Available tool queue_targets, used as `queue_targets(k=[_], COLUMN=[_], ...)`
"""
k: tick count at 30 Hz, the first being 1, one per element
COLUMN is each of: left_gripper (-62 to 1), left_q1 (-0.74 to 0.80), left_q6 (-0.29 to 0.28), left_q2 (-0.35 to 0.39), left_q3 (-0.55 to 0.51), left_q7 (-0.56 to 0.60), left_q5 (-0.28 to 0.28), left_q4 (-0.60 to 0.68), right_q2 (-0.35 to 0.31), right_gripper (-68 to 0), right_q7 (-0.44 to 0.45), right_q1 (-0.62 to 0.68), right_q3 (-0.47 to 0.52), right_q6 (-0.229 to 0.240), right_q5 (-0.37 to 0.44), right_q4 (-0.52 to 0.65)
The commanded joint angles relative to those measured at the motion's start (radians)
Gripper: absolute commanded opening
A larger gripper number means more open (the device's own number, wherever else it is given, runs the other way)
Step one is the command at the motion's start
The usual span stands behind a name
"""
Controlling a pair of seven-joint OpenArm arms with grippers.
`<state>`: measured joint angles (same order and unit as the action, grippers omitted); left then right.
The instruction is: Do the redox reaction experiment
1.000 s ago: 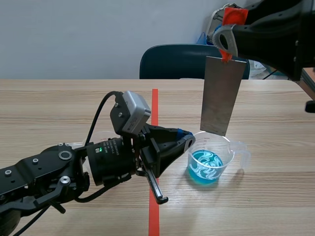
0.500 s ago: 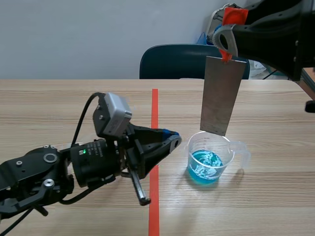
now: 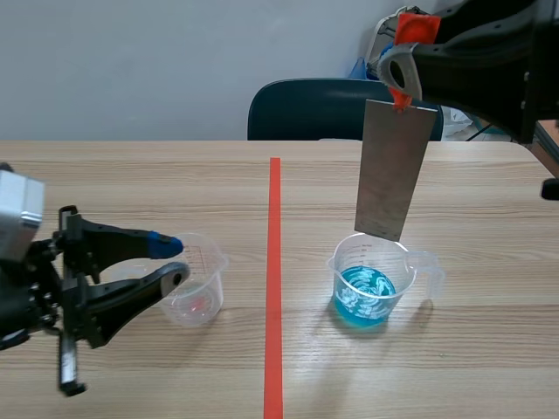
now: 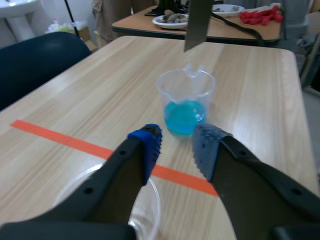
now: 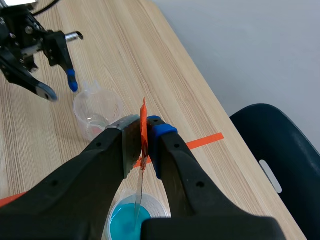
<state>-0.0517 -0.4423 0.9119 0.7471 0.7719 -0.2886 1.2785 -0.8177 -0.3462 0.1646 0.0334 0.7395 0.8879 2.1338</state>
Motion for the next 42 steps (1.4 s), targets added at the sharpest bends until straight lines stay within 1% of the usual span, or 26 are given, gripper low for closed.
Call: queue_targets(k=[1,4,6,9,13,19,21,27,34,42], left_gripper=[-32.1,-23.3,-20.5,-17.6,-14.0,-13.9,-13.9,-14.0,-14.0,-14.0], left_q1=[0.026,0.079,0.107,0.121,0.121,0.121,0.121,0.121,0.121,0.121], left_q6=[-0.002,-0.002,-0.002,-0.002,-0.003,-0.038,-0.047,-0.048,-0.047,-0.047], left_q2=[0.045,0.139,0.197,0.267,0.332,0.402,0.412,0.409,0.380,0.380], left_q3=[-0.018,-0.047,-0.063,-0.081,-0.096,-0.103,-0.103,-0.102,-0.102,-0.102], left_q7=[0.056,0.166,0.239,0.324,0.417,0.531,0.545,0.537,0.502,0.488], left_q5=[-0.007,-0.008,-0.008,-0.008,-0.008,-0.015,-0.015,-0.003,0.001,0.000], left_q4=[0.026,0.045,0.056,0.065,0.065,0.064,0.064,0.064,0.064,0.064], right_q2=[-0.007,-0.007,-0.007,-0.007,-0.007,-0.007,-0.007,-0.007,-0.007,-0.007], right_gripper=[-66.7,-66.7,-66.7,-66.7,-66.7,-66.7,-66.7,-66.7,-66.7,-66.7], right_q7=[0.011,0.011,0.011,0.011,0.011,0.011,0.011,0.011,0.011,0.011], right_q1=[-0.010,-0.010,-0.010,-0.010,-0.010,-0.010,-0.010,-0.010,-0.010,-0.010], right_q3=[0.013,0.013,0.013,0.013,0.013,0.013,0.013,0.013,0.013,0.013], right_q6=[0.006,0.006,0.006,0.006,0.006,0.006,0.006,0.006,0.006,0.006], right_q5=[0.014,0.014,0.014,0.014,0.014,0.014,0.014,0.014,0.014,0.014], right_q4=[0.014,0.014,0.014,0.014,0.014,0.014,0.014,0.014,0.014,0.014])
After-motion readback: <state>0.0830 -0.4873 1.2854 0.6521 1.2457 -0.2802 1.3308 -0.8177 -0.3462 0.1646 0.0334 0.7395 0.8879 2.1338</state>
